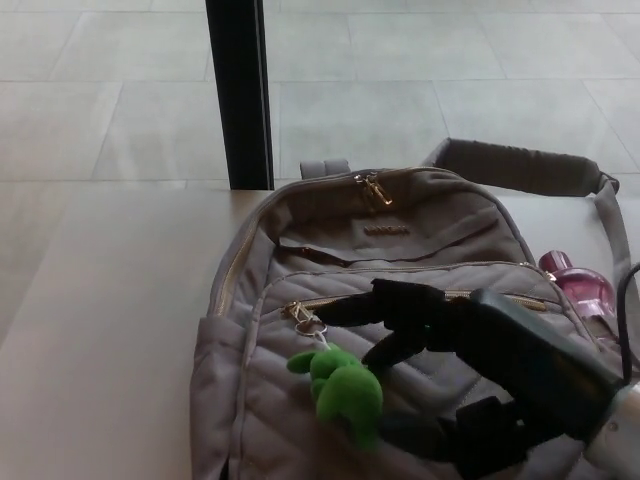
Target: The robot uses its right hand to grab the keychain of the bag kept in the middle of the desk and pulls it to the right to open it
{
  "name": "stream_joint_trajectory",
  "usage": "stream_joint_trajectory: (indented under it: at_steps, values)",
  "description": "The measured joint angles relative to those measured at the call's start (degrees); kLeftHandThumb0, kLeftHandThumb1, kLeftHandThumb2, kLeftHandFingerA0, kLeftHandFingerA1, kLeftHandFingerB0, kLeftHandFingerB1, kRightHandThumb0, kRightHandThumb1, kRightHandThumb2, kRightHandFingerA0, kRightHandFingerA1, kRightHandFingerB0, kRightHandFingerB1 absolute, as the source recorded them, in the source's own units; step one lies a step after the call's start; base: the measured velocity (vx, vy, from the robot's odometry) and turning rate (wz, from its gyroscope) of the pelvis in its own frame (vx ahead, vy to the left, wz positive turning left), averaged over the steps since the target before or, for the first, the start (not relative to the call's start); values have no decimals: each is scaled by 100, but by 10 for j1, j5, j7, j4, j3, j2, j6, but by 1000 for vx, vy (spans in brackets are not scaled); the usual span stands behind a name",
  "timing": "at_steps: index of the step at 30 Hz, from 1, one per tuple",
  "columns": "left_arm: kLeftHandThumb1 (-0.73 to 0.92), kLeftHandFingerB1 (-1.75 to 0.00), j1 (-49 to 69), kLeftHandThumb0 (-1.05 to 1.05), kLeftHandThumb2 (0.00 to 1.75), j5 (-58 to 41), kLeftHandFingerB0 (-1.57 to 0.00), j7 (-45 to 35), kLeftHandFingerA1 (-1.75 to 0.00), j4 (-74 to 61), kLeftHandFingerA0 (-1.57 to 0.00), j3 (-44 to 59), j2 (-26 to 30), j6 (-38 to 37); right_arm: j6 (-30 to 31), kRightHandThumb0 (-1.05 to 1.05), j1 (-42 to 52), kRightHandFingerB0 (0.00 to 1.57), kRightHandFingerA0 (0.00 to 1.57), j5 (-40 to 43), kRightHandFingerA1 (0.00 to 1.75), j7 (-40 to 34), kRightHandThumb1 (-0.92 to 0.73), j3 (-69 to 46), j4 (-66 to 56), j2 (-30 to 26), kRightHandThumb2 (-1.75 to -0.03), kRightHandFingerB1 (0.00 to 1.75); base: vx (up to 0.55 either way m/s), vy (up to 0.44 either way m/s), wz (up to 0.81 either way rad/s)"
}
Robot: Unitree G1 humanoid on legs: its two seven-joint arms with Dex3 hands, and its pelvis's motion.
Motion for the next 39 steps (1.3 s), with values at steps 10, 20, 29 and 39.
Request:
stream_joint_trajectory:
  at_steps: [10, 20, 29, 39]
  values:
    - [46, -54, 0, -67, 86, -4, -53, -1, -73, 6, -73, 0, 4, -3, -19, -87, 18, 37, 63, -74, 66, 4, -80, 21, -1, -10, -64, 40, 0, 0, 0]
    - [59, -40, 0, -67, 59, -4, -57, -2, -56, 9, -75, -10, 7, -8, -62, -84, 45, 45, 70, -150, 63, -13, -79, 16, 33, -8, -65, 39, 0, 0, 0]
    - [62, -41, 0, -67, 59, -3, -61, 0, -59, 13, -73, -22, 7, -18, -69, -80, 65, 44, 85, -223, 70, -25, -79, 53, 37, 53, -65, 37, 0, 0, 0]
    - [68, -42, 2, -74, 61, 0, -52, 3, -58, 15, -78, -36, 10, -27, -75, -79, 103, 46, 86, -292, 80, -44, -76, 74, 51, 99, -63, 42, 0, 0, 0]
